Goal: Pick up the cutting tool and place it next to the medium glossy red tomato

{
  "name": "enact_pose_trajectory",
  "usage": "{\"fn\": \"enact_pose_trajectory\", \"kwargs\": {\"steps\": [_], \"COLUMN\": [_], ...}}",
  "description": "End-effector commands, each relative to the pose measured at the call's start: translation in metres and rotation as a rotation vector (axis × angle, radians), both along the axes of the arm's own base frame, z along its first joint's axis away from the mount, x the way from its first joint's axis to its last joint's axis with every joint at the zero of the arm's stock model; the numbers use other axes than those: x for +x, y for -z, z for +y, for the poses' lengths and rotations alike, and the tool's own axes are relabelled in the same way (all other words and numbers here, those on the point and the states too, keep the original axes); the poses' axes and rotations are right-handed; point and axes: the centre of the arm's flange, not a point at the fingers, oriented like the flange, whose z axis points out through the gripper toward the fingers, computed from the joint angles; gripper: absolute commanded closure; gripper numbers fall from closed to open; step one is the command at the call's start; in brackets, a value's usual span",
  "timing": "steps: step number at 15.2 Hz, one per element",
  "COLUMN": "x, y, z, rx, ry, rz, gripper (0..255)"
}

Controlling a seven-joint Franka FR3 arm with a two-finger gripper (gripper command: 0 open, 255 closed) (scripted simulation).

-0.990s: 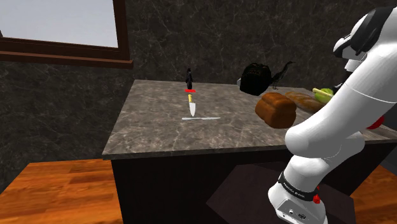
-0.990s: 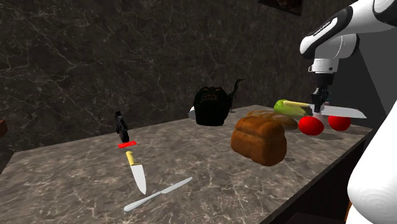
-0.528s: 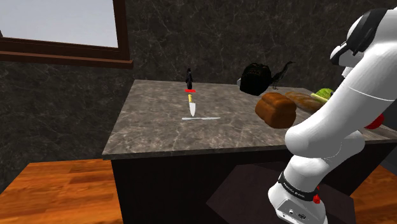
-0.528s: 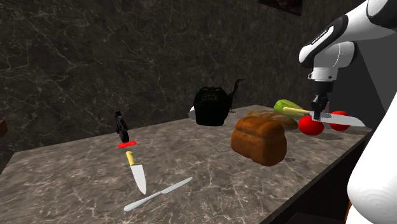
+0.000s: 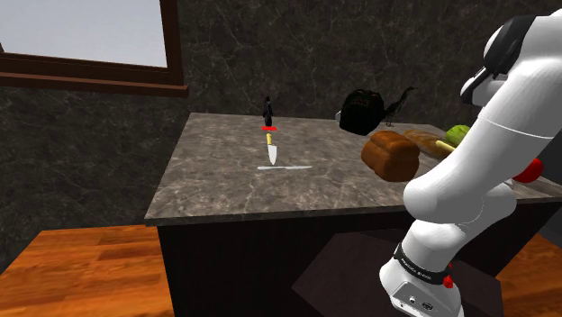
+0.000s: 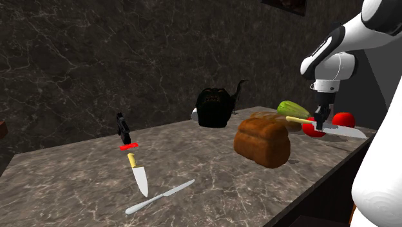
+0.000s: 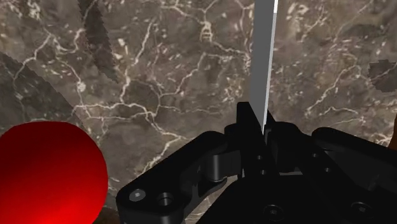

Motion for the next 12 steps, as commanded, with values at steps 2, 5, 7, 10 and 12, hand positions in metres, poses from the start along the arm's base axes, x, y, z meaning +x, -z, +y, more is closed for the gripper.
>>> {"fn": "enact_pose_trajectory", "kwargs": {"steps": [2, 5, 7, 10, 12], "x": [0.000, 0.000, 0.000, 0.000, 0.000], "y": [0.016, 0.032, 0.043, 0.058, 0.069], "z": [0.001, 0.001, 0.001, 0.001, 0.001], "rx": [0.000, 0.000, 0.000, 0.000, 0.000], "ry": [0.000, 0.000, 0.000, 0.000, 0.000], "rz": [0.000, 0.000, 0.000, 0.000, 0.000], "gripper": [255, 255, 255, 255, 255]}}
